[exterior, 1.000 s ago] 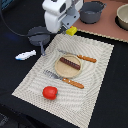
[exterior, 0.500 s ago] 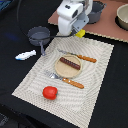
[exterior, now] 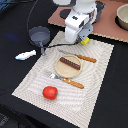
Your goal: Interact with the objects in diverse but meaningful ways.
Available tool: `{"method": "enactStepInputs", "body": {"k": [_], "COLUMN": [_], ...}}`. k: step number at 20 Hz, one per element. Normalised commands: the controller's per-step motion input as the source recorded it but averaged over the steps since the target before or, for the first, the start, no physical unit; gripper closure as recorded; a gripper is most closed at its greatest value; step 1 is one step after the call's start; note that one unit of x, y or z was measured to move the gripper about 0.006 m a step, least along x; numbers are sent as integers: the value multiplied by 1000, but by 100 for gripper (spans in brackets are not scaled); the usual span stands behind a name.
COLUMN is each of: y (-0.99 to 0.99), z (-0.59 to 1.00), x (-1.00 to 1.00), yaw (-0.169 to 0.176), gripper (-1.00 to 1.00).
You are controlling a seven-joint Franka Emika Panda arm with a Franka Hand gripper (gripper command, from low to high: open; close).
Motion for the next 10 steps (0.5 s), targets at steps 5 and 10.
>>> {"method": "enactStepInputs", "body": {"k": [5, 10], "y": [5, -63], "z": [133, 673], "x": [10, -40], "yaw": [11, 4], "gripper": [-100, -100]}}
